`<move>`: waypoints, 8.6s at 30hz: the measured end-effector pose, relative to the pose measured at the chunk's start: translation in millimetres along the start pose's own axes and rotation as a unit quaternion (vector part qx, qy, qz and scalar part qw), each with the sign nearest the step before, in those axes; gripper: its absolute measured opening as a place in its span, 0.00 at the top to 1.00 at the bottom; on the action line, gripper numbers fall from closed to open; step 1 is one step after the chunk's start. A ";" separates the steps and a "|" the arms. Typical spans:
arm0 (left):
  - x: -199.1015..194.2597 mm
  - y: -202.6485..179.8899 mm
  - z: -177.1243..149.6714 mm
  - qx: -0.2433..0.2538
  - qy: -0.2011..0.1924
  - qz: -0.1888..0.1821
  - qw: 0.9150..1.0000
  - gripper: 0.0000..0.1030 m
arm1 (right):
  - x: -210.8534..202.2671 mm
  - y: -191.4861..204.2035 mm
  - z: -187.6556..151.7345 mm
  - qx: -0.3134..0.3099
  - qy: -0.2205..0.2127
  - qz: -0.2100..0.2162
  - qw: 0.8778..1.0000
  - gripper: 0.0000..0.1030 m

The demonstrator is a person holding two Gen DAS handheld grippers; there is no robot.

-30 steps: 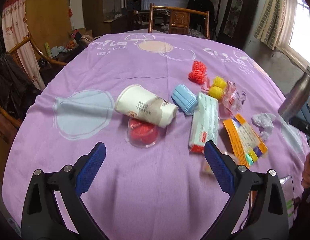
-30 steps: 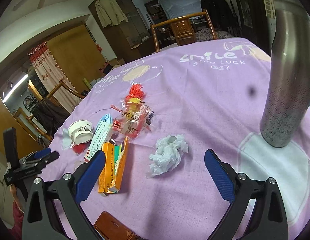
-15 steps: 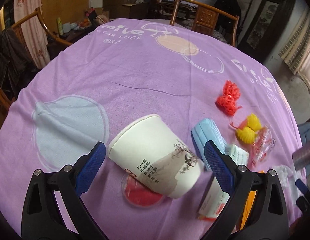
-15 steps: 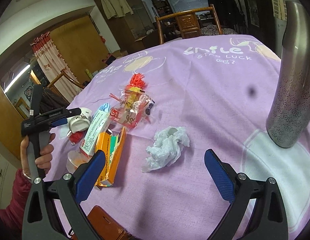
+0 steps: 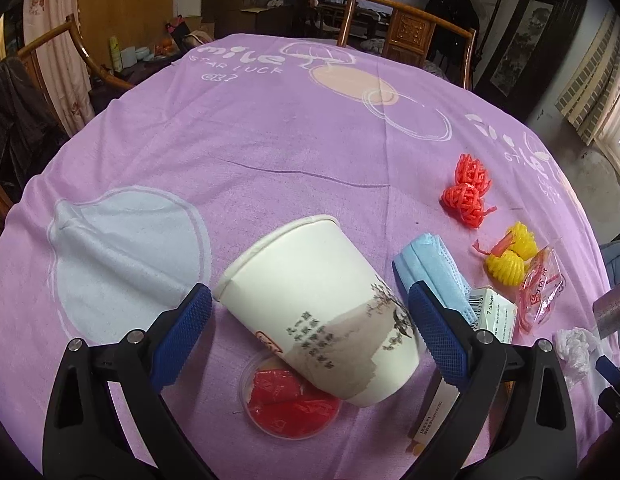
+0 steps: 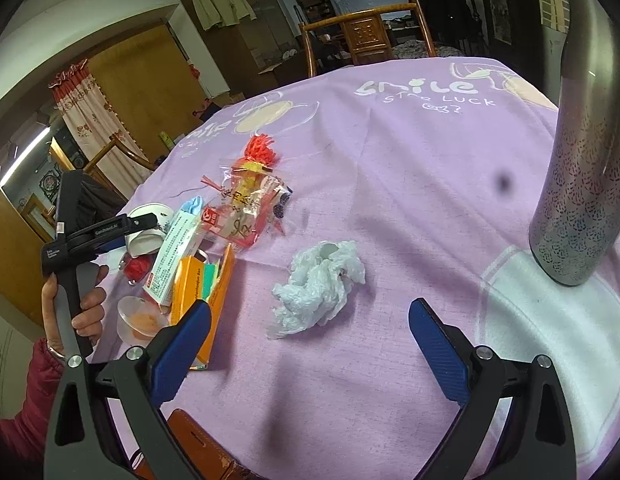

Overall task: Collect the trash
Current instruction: 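Close the left tool on the white paper cup lying on its side, then lift the paper cup with the left tool while the right tool grasps the crumpled tissue, then carry the paper cup and tissue with both tools to the red wastebasket, then open both tools over the basket to drop the cup and tissue, then return both open tools over the table toward the red jelly cup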

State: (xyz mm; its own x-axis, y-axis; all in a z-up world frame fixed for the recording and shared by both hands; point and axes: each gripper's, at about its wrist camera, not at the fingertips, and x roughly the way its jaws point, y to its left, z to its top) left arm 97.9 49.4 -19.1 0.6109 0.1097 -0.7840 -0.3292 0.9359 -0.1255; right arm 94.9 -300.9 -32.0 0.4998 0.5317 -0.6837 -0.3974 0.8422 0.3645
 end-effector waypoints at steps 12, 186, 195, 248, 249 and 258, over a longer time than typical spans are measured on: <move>-5.1 -6.6 0.5 0.015 -0.013 0.004 1.000 0.08 | 11.2 -7.2 -1.0 -0.006 0.013 -0.064 0.998 0.05; -301.5 470.8 -379.6 -0.351 -0.106 0.245 0.898 0.08 | 27.6 545.1 -190.8 -0.374 0.200 0.278 0.862 0.83; -311.0 486.4 -390.0 -0.360 -0.112 0.260 0.889 0.08 | 77.7 643.3 -241.9 -0.418 0.245 0.306 0.819 0.39; -240.5 213.9 -257.1 -0.105 -0.067 0.079 0.989 0.07 | 3.4 199.0 -66.6 -0.069 -0.078 -0.022 0.994 0.24; -237.4 208.5 -254.1 -0.101 -0.064 0.074 0.990 0.07 | 0.3 199.0 -67.1 -0.087 -0.089 -0.054 0.991 0.24; -221.3 165.7 -228.1 -0.053 -0.054 0.052 0.996 0.07 | -14.1 159.9 -69.6 -0.185 -0.130 -0.229 0.947 0.22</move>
State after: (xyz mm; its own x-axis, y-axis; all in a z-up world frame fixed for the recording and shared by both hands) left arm -256.1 103.8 -5.1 0.6422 0.2445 -0.7265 -0.4654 0.8774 -0.1162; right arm -29.2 -180.0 -8.1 0.8381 0.1620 -0.5209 -0.3108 0.9265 -0.2121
